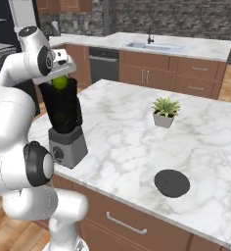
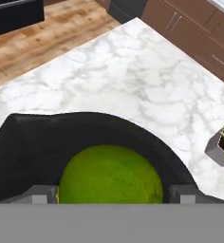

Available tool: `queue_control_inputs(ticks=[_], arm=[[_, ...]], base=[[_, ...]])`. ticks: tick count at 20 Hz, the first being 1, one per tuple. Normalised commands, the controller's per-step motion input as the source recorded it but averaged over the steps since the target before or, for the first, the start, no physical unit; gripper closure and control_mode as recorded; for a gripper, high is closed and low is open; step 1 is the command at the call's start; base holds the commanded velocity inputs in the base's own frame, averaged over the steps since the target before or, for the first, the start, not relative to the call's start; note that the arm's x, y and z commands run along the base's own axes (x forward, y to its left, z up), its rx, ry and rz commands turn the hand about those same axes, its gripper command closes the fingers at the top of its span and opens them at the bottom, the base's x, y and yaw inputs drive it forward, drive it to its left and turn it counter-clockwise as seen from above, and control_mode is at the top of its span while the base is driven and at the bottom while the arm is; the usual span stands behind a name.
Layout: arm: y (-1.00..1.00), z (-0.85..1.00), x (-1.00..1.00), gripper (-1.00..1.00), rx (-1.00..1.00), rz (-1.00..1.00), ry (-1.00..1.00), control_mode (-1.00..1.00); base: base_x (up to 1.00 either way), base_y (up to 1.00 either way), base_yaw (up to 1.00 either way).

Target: Grab the lemon and lime from the fridge, place them in the blender, close the lid, and turn on the blender to create a marinade.

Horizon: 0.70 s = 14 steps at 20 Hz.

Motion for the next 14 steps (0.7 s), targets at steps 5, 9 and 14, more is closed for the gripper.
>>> queue_control_inputs(ticks=[5, 9, 14], arm=[[-0.37, 0.00, -0.77, -1.00, 0.00, -0.07, 0.00, -1.00], [-0.35, 0.04, -0.34, -1.00, 0.00, -0.10, -0.01, -1.00], [-0.78, 0.07, -0.62, -1.00, 0.09, -0.09, -0.09, -1.00]], base=[[0.00, 0.00, 0.00], [0.00, 0.00, 0.00], [0.00, 0.00, 0.00]])
